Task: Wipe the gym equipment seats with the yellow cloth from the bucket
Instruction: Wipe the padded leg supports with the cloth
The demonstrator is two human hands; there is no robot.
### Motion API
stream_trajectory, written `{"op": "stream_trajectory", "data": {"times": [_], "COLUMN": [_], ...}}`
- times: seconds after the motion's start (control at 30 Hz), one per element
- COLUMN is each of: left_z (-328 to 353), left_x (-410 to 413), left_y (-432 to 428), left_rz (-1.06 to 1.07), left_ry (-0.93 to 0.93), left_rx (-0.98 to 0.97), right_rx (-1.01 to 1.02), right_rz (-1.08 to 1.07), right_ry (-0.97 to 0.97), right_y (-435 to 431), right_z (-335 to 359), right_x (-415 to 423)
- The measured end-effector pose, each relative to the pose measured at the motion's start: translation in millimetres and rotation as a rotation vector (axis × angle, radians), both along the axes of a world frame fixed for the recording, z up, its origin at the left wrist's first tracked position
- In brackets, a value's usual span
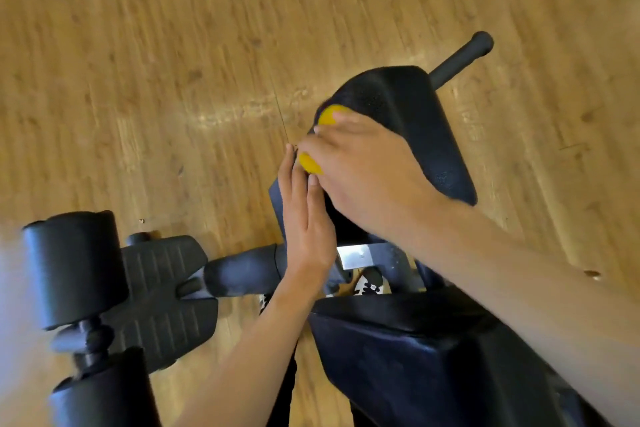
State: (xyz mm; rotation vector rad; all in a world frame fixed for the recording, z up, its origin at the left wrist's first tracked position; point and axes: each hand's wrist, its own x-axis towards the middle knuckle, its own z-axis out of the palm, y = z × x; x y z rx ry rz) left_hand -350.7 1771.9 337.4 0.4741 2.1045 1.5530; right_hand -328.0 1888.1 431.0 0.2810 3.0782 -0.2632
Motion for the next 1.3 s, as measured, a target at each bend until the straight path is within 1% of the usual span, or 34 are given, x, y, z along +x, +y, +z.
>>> {"op": "stream_trajectory", "data": {"times": [0.1, 0.13, 0.17, 0.23, 0.27, 0.3, 0.37, 0.47, 0.53, 0.67, 0.73, 0.83, 0.9, 0.97, 1.07, 1.13, 1.23, 1.27, 1.3], "left_z": [11.9, 18.4, 25.8, 38.8, 43.5, 46.1, 47.5, 46.2, 40.8, 28.2, 23.9, 24.7, 31.6, 47.1, 72.3, 83.2, 87.4, 84.0, 78.4], "left_x": [-7.7, -7.4, -5.1, 5.9, 13.3, 21.3, 36.2, 44.9, 44.0, 15.5, -10.0, -33.3, -20.5, 11.3, 58.2, 70.7, 48.5, 32.3, 14.3], "left_y": [-7.7, -8.5, -8.3, -5.2, -2.4, 1.6, 12.1, 28.1, 31.1, 31.5, 40.1, 50.1, 48.4, 41.2, 33.2, 35.2, 53.8, 63.4, 72.2], "left_rz": [0.181, 0.207, 0.203, 0.119, 0.059, 0.004, -0.042, 0.020, 0.022, -0.082, -0.079, -0.009, 0.037, 0.085, 0.188, 0.240, 0.257, 0.255, 0.254], "left_ry": [-0.083, -0.089, -0.081, -0.047, -0.011, 0.037, 0.113, 0.087, 0.100, 0.198, 0.256, 0.273, 0.217, 0.082, -0.108, -0.220, -0.398, -0.401, -0.360], "left_rx": [0.021, 0.046, 0.072, 0.121, 0.121, 0.088, -0.026, -0.121, -0.107, -0.019, -0.041, -0.129, -0.207, -0.239, -0.141, -0.107, -0.109, -0.135, -0.158], "right_rx": [-0.011, -0.044, -0.113, -0.318, -0.391, -0.418, -0.399, -0.415, -0.454, -0.491, -0.495, -0.482, -0.455, -0.431, -0.416, -0.427, -0.452, -0.460, -0.465], "right_rz": [0.066, 0.060, 0.028, -0.082, -0.143, -0.204, -0.294, -0.308, -0.295, -0.269, -0.290, -0.296, -0.288, -0.290, -0.291, -0.297, -0.307, -0.310, -0.309], "right_ry": [-0.113, -0.116, -0.099, -0.012, 0.057, 0.123, 0.175, 0.176, 0.185, 0.241, 0.256, 0.265, 0.263, 0.263, 0.267, 0.268, 0.272, 0.279, 0.289], "right_y": [-23.0, -23.1, -20.0, -8.8, -1.9, 5.7, 19.7, 33.5, 40.1, 45.7, 45.2, 44.0, 43.2, 42.2, 40.3, 40.2, 42.5, 43.3, 43.7], "right_z": [0.4, 3.9, 8.6, 20.2, 23.8, 25.0, 18.6, 2.7, -5.0, -13.8, -15.8, -16.0, -15.1, -13.8, -14.4, -15.5, -16.6, -16.7, -16.7], "right_x": [33.5, 35.3, 33.7, 30.9, 32.2, 35.0, 38.7, 27.5, 23.4, 32.2, 32.3, 29.5, 29.4, 28.9, 27.5, 27.9, 28.6, 28.6, 28.5]}}
